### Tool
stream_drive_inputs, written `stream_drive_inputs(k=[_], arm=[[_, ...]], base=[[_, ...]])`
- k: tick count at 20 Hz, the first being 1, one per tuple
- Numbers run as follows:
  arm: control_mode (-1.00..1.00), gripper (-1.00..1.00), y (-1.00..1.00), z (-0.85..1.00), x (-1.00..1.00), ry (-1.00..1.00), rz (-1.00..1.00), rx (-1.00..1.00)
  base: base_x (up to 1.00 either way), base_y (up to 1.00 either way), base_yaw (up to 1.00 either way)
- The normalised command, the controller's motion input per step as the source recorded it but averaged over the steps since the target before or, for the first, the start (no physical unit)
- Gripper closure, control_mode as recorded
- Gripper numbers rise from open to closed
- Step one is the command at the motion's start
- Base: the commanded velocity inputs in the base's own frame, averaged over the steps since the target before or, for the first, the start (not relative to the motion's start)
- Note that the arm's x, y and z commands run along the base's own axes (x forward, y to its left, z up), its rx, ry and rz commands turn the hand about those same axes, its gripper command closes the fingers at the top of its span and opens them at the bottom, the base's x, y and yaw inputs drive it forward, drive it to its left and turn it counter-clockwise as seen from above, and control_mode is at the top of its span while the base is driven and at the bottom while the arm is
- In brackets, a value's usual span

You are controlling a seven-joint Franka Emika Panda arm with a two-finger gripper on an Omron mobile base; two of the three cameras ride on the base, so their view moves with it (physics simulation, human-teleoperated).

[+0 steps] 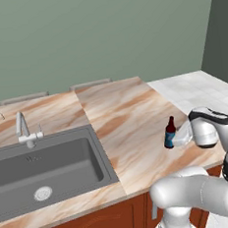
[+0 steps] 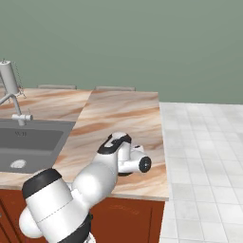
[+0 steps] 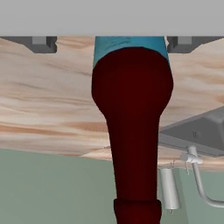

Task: Pick the water bottle, water bottle, beer from the counter and place them in the open cabinet.

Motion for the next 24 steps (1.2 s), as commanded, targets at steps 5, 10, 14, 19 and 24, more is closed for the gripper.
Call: stream_drive_inputs(k=[5,10,14,19,24], arm=[[-1.00,-1.00,0.00,-0.10,0.12,0.03,0.00,0.00],[-1.00,-1.00,0.00,-0.12,0.07,0.05,0.00,0.00],[-1.00,-1.00,0.08,-0.12,0.01,0.08,0.00,0.00],[-1.00,-1.00,0.27,-0.12,0.00,0.07,0.00,0.00],[-1.00,1.00,0.30,-0.02,0.00,0.03,0.00,0.00]], base=[[0.00,0.00,0.00],[0.00,0.00,0.00],[0.00,0.00,0.00],[0.00,0.00,0.00],[0.00,0.00,0.00]])
